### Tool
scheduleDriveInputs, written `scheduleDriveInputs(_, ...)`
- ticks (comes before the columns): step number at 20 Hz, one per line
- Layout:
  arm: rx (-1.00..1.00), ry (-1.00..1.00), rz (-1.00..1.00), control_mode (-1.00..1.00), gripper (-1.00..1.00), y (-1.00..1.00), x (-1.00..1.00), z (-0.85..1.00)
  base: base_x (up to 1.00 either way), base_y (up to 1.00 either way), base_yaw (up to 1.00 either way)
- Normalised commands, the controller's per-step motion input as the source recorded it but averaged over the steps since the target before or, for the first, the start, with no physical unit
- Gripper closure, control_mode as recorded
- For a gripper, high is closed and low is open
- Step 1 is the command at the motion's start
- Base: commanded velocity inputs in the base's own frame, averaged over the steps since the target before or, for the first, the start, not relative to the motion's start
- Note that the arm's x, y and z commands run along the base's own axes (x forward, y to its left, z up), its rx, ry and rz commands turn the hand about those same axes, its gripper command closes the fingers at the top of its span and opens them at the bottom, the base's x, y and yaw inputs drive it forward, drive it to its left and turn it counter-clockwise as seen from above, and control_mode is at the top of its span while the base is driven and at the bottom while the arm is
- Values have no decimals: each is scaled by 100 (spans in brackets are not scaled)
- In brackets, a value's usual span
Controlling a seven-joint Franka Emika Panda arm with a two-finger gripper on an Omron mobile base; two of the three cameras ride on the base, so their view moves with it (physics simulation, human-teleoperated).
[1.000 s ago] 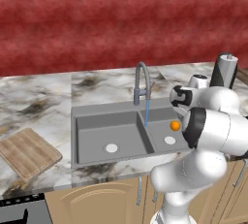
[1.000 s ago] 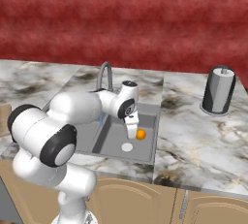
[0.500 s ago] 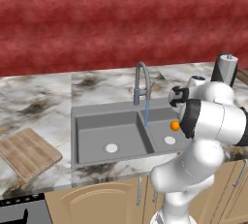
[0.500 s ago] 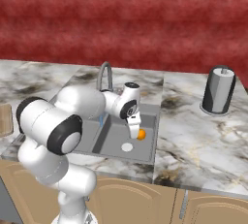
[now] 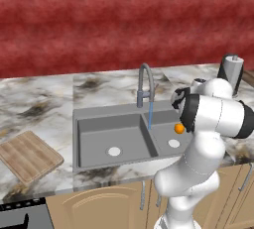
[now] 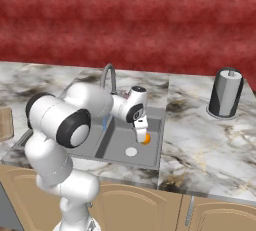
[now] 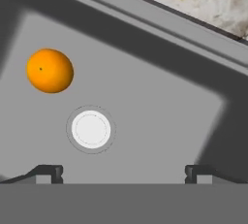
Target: Pick the orange from the sink and place it on the cutting board to airdry. Then turn off the sink faucet.
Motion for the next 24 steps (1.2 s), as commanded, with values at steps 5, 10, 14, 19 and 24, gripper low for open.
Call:
scheduleDriveInputs(5, 0, 0, 0, -100, -100, -5, 18, -21, 0, 0, 0)
scheduleDriveInputs(10, 0, 0, 0, -100, -100, -1, 18, -21, 0, 0, 0)
scheduleDriveInputs(14, 0, 0, 0, -100, -100, 0, 18, -15, 0, 0, 0)
scheduleDriveInputs(19, 0, 0, 0, -100, -100, -4, 17, -10, 0, 0, 0)
scheduleDriveInputs(24, 0, 0, 0, -100, -100, -8, 19, -12, 0, 0, 0)
